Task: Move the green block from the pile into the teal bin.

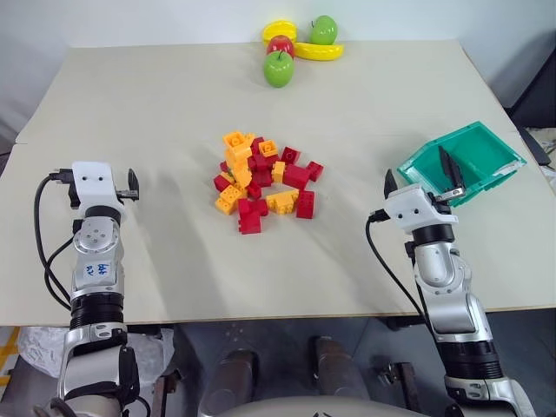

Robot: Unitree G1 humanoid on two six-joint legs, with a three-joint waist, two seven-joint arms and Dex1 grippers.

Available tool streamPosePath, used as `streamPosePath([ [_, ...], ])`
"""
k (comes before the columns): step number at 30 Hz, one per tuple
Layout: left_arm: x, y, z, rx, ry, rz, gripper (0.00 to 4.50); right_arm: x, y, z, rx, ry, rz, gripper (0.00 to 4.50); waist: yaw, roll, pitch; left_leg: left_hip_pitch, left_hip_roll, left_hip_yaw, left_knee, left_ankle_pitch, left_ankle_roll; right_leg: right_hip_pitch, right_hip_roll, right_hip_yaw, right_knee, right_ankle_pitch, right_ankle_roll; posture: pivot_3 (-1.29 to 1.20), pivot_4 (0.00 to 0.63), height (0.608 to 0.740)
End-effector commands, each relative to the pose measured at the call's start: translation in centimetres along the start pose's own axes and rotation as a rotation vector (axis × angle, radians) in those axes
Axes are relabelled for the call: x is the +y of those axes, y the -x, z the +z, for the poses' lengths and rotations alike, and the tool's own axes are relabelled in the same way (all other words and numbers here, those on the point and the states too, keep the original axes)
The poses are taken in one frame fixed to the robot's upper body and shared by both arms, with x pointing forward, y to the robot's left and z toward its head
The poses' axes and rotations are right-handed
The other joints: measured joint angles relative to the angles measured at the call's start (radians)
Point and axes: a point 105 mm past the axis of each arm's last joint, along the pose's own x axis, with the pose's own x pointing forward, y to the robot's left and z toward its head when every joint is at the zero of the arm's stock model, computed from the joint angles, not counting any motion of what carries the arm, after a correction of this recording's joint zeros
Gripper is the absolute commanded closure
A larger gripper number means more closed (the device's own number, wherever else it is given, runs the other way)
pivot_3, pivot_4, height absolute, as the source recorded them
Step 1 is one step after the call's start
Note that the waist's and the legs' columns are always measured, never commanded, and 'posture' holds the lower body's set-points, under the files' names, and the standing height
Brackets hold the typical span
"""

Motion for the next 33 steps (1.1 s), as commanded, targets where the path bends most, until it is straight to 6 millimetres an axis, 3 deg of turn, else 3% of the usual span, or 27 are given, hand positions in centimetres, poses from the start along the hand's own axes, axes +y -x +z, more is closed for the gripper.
streamPosePath([
  [1,0.4,-0.1,1.7,-0.075,0.014,0.014,0.00,-0.8,-0.1,1.2,-0.044,-0.020,-0.027,0.01,0.000,0.000,0.000,0.000,0.000,0.000,0.000,0.000,0.000,0.000,0.000,0.000,0.000,0.000,0.000,0.00,0.150,0.740],
  [11,0.3,-0.1,2.1,-0.104,0.022,0.000,0.00,-0.1,0.0,2.0,-0.072,-0.081,0.048,0.01,0.000,0.000,0.000,0.000,0.000,0.000,0.000,0.000,0.000,0.000,0.000,0.000,0.000,0.000,0.000,0.00,0.150,0.740],
  [15,-3.3,-0.4,2.8,-0.135,0.075,-0.308,0.00,1.7,0.7,3.9,-0.078,-0.426,0.278,0.01,0.000,0.000,0.000,0.000,0.000,0.000,0.001,0.000,0.000,0.000,0.000,0.000,0.000,0.000,0.000,0.00,0.150,0.740],
  [20,-7.0,0.3,4.2,-0.186,0.141,-0.655,0.00,1.1,1.1,4.6,-0.044,-0.782,0.454,0.01,0.001,0.000,0.000,0.000,0.001,-0.004,0.005,-0.001,0.002,0.007,0.000,-0.004,-0.001,0.001,0.001,0.00,0.150,0.740],
  [25,-8.8,1.3,5.0,-0.203,0.167,-0.916,0.00,0.8,2.2,4.7,-0.098,-0.790,0.725,0.01,0.001,0.000,0.000,0.000,0.000,-0.003,0.006,-0.003,0.005,0.008,-0.001,-0.004,-0.003,0.001,0.002,0.00,0.150,0.740],
  [30,-9.2,1.5,6.0,-0.223,0.145,-1.061,0.00,-0.5,1.6,4.7,-0.138,-0.785,0.795,0.01,-0.001,0.000,0.000,0.000,0.001,-0.002,0.007,-0.004,0.004,0.008,0.000,-0.004,-0.003,0.001,0.002,0.00,0.150,0.740],
  [33,-9.0,1.6,7.0,-0.254,0.127,-1.123,0.57,-1.3,1.2,5.1,-0.162,-0.773,0.810,0.00,0.002,0.000,0.001,0.000,0.000,-0.002,0.008,-0.004,0.004,0.008,0.000,-0.004,-0.003,0.001,0.002,0.00,0.150,0.740],
])
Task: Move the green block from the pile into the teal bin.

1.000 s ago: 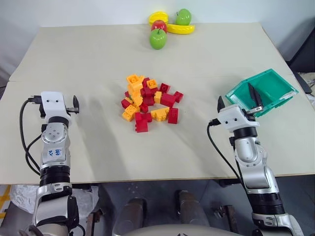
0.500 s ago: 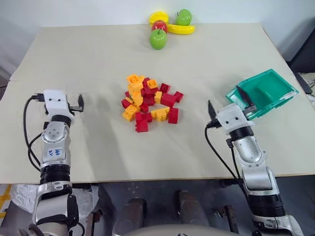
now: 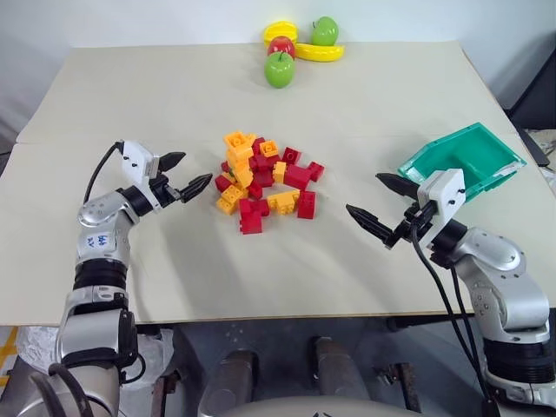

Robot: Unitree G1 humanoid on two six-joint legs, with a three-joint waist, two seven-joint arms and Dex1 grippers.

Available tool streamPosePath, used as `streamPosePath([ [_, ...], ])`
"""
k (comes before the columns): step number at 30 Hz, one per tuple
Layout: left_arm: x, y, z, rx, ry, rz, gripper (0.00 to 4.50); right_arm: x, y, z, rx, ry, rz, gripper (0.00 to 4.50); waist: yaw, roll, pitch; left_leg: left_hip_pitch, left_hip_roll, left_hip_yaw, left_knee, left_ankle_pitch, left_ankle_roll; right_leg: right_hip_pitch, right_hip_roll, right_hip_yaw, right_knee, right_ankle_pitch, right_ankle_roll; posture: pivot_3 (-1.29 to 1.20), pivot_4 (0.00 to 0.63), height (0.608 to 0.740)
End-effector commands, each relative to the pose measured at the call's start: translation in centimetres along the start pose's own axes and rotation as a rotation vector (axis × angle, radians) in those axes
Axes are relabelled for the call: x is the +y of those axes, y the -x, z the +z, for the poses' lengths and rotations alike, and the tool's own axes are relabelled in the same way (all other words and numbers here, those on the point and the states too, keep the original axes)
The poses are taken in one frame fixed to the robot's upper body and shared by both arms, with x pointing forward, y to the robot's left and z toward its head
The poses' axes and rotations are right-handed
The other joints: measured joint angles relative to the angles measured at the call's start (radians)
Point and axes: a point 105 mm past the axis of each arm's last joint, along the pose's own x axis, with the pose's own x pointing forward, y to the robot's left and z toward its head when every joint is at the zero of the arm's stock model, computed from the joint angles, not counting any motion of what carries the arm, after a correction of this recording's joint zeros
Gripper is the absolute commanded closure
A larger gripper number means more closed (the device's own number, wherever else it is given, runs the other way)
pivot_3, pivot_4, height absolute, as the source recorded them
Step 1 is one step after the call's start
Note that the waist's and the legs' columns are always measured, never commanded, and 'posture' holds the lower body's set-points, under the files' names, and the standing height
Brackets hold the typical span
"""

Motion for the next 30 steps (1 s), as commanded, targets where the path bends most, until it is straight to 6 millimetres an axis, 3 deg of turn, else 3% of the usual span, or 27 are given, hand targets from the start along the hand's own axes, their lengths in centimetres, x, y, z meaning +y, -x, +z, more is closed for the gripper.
streamPosePath([
  [1,0.7,0.2,2.0,-0.037,-0.059,-0.037,0.87,-0.4,0.4,1.9,-0.051,0.040,0.020,0.00,0.002,0.000,0.000,0.000,0.000,0.000,0.000,0.000,0.000,0.000,0.000,0.000,0.000,0.000,0.000,0.00,0.150,0.740],
  [12,1.9,-2.2,2.8,0.016,0.015,-0.046,4.38,-0.2,1.7,2.2,-0.026,0.036,0.101,0.00,0.003,-0.001,0.001,-0.009,-0.001,-0.002,0.005,-0.001,0.002,-0.005,-0.001,-0.003,0.000,0.001,0.001,0.00,0.150,0.740],
  [17,2.1,-4.2,3.3,0.022,-0.012,0.022,4.49,-0.7,1.6,2.4,-0.036,0.056,0.074,0.00,0.003,-0.001,0.001,-0.010,-0.001,-0.001,0.005,-0.001,0.001,-0.007,-0.001,-0.003,0.002,0.001,0.001,0.00,0.150,0.740],
  [19,1.6,-6.0,3.3,0.026,-0.007,0.049,4.49,-0.6,1.3,2.8,-0.071,0.056,0.055,0.00,0.004,-0.001,0.001,-0.010,-0.001,-0.001,0.006,-0.001,0.001,-0.007,-0.001,-0.003,0.002,0.001,0.001,0.00,0.150,0.740],
  [23,-1.0,-8.7,2.6,0.038,0.031,-0.032,4.49,-0.2,1.1,3.1,-0.094,0.062,0.047,0.00,0.008,-0.002,0.001,-0.011,-0.002,-0.001,0.006,-0.001,0.001,-0.007,-0.001,-0.003,0.002,0.001,0.001,0.00,0.150,0.740],
  [30,-4.4,-9.7,2.3,0.041,0.083,-0.263,4.49,-0.5,1.6,3.7,-0.106,0.082,0.005,0.00,-0.001,-0.002,0.001,-0.012,-0.002,0.000,0.005,-0.001,0.001,-0.011,-0.001,-0.002,0.003,0.001,0.002,0.00,0.150,0.740],
])
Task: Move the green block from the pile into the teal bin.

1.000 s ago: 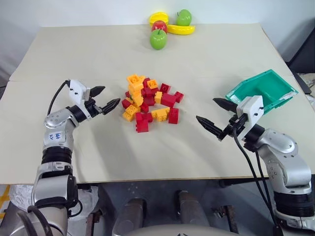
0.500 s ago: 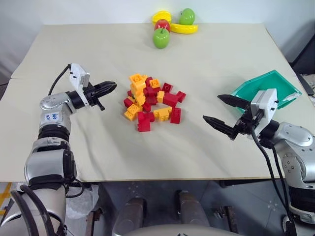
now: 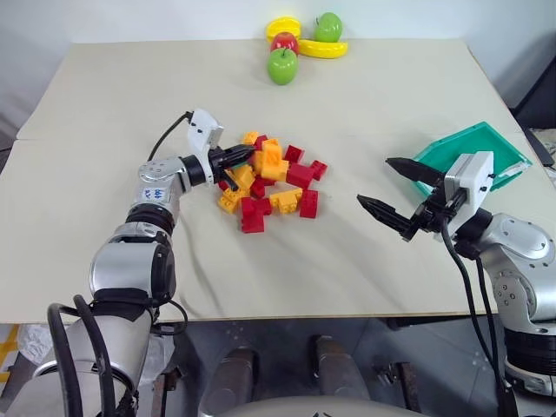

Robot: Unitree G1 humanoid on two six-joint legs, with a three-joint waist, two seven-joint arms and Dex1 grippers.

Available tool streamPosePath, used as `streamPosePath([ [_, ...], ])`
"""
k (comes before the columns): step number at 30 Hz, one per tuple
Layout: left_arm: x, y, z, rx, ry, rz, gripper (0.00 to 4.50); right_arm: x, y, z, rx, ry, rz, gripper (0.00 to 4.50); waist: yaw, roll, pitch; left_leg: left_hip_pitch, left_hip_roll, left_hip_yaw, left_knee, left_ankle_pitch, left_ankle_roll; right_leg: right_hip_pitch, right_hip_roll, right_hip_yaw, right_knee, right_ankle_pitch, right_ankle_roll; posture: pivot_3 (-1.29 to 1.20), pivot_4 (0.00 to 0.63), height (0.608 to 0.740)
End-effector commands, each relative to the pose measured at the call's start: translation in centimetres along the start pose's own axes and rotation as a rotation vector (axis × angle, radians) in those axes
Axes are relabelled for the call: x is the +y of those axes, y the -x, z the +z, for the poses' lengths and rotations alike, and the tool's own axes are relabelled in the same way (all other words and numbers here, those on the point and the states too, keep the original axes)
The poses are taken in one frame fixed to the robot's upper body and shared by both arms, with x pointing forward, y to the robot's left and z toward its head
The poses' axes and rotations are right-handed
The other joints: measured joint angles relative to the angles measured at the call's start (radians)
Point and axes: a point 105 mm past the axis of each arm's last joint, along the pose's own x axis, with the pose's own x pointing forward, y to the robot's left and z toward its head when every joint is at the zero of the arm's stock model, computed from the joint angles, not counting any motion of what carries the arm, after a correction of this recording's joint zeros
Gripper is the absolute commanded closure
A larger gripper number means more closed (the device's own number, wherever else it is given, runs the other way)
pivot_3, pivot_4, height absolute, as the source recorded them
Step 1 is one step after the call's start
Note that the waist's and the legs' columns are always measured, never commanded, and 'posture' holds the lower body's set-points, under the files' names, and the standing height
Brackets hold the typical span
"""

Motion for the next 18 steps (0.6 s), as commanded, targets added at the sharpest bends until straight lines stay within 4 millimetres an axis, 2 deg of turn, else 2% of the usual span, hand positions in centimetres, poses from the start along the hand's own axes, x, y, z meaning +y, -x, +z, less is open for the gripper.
streamPosePath([
  [1,-1.3,-0.2,1.0,-0.007,-0.008,-0.138,4.49,-0.2,0.6,1.8,-0.053,0.060,-0.021,0.00,0.001,0.000,0.000,0.000,0.000,0.000,0.000,0.000,0.000,0.000,0.000,0.000,0.000,0.000,0.000,0.00,0.150,0.740],
  [5,-2.6,0.0,1.4,-0.012,0.016,-0.270,4.49,-0.3,0.5,1.9,-0.055,0.060,-0.022,0.00,0.004,0.000,0.000,0.000,0.000,0.000,0.002,0.000,0.000,0.000,0.000,0.000,0.002,0.000,0.000,0.00,0.150,0.740],
  [9,-0.7,1.5,4.1,-0.112,0.010,-0.190,4.49,-0.6,0.2,2.1,-0.064,0.064,-0.018,0.00,0.000,0.000,0.000,0.000,0.000,0.000,0.002,0.000,0.000,0.000,0.000,0.001,0.002,0.000,0.000,0.00,0.150,0.740],
  [12,0.5,2.8,5.1,-0.147,0.013,-0.137,4.49,-0.6,0.1,2.1,-0.065,0.063,-0.010,0.00,0.000,0.000,0.000,0.000,0.000,0.001,0.001,0.000,0.000,-0.001,0.000,0.002,0.003,0.000,0.000,0.00,0.150,0.740],
  [14,1.6,4.2,5.2,-0.150,0.009,-0.081,4.49,-0.7,0.0,2.1,-0.064,0.063,-0.002,0.00,0.001,0.000,0.000,0.000,0.000,0.001,0.001,0.000,0.000,-0.001,0.000,0.002,0.003,0.000,0.000,0.00,0.150,0.740],
  [18,3.5,7.7,4.1,-0.096,0.004,0.034,4.49,-0.8,-0.3,2.0,-0.065,0.057,0.015,0.00,-0.002,0.000,0.000,0.000,0.000,0.001,0.001,0.000,0.000,-0.001,0.000,0.003,0.003,0.000,0.000,0.00,0.150,0.740],
])
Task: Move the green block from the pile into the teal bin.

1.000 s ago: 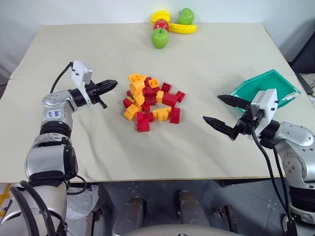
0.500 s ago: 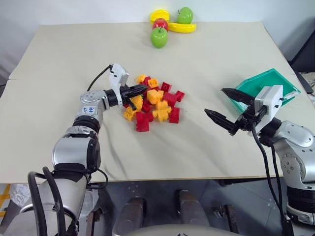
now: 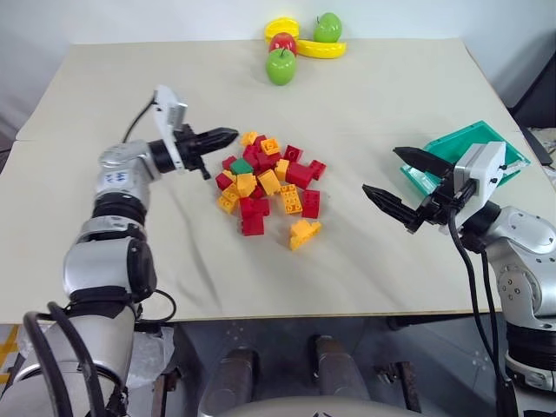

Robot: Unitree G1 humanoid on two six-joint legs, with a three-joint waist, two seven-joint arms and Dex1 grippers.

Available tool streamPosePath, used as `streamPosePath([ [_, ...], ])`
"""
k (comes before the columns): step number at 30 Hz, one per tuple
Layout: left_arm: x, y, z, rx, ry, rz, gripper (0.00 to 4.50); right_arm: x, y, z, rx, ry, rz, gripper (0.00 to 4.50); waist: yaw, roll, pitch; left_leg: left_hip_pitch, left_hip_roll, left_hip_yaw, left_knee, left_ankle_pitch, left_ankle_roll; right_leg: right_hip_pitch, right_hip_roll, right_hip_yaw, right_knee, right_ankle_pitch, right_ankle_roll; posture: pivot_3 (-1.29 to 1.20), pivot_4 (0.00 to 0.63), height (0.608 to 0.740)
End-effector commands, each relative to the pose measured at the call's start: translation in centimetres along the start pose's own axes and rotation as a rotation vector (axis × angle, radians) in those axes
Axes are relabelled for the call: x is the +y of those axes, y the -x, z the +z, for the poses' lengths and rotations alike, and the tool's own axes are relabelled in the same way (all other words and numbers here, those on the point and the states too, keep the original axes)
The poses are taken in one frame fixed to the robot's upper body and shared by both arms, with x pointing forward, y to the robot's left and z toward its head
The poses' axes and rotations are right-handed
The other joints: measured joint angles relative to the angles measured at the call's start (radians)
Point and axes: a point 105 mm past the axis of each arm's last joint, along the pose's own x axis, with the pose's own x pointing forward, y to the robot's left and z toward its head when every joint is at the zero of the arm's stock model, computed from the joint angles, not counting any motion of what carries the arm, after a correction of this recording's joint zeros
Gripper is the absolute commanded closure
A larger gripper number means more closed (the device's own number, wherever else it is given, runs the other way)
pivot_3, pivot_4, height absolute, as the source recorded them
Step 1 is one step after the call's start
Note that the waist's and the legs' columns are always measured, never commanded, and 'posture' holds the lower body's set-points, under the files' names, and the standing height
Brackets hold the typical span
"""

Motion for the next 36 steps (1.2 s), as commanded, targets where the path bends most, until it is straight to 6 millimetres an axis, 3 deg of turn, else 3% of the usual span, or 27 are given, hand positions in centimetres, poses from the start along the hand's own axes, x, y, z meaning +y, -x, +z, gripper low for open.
streamPosePath([
  [1,1.3,2.8,-0.3,0.052,0.000,0.088,4.31,-0.3,-0.2,1.0,-0.036,0.035,0.018,0.00,0.000,0.000,0.000,0.000,0.000,0.000,0.000,0.000,0.000,0.000,0.000,0.000,0.000,0.000,0.000,0.00,0.150,0.740],
  [5,1.9,6.7,-2.0,0.185,0.046,0.158,3.34,-0.4,-0.6,0.7,-0.027,0.033,0.041,0.00,0.000,0.000,0.000,0.000,0.000,0.000,0.000,0.000,0.000,0.000,0.000,0.000,0.001,0.000,0.000,0.00,0.150,0.740],
  [9,1.7,9.7,-1.8,0.212,0.053,0.203,2.10,-0.7,-1.1,0.5,-0.027,0.030,0.060,0.00,-0.001,0.000,0.000,0.000,0.002,0.000,-0.001,0.000,0.000,-0.002,0.000,0.001,0.001,0.000,0.000,0.00,0.150,0.740],
  [13,1.2,10.1,-1.7,0.220,0.046,0.198,0.94,-0.9,-1.7,0.6,-0.035,0.028,0.071,0.00,0.008,0.000,0.000,-0.001,0.004,0.000,0.001,0.000,0.000,-0.001,-0.001,0.001,0.001,0.000,0.000,0.00,0.150,0.740],
  [16,0.8,9.3,-1.8,0.226,0.029,0.173,0.01,-0.9,-2.0,0.6,-0.040,0.034,0.077,0.00,0.008,0.000,0.000,-0.001,0.003,-0.001,0.001,0.000,0.000,-0.001,-0.001,0.000,0.001,0.000,0.000,0.00,0.150,0.740],
  [23,0.8,4.2,-2.1,0.224,-0.069,0.117,0.01,-0.6,-2.3,0.7,-0.055,0.039,0.078,0.00,0.007,0.000,0.000,-0.001,0.000,0.000,0.002,0.000,0.000,-0.001,-0.001,0.000,0.001,0.000,0.000,0.00,0.150,0.740],
  [29,0.3,-1.9,-2.9,0.277,-0.063,0.092,0.01,-0.4,-1.6,0.6,-0.076,0.040,0.021,0.00,0.006,0.000,0.000,-0.001,-0.001,0.000,0.001,0.000,0.000,-0.001,-0.001,0.000,0.001,0.000,0.000,0.00,0.150,0.740],
  [36,-1.6,-3.6,-4.7,0.431,-0.054,-0.051,0.01,0.2,-0.5,0.3,-0.064,0.038,-0.031,0.00,-0.012,0.000,0.000,-0.002,-0.001,0.002,0.000,0.000,0.000,-0.003,0.000,0.000,0.001,0.000,0.000,0.00,0.150,0.740],
])
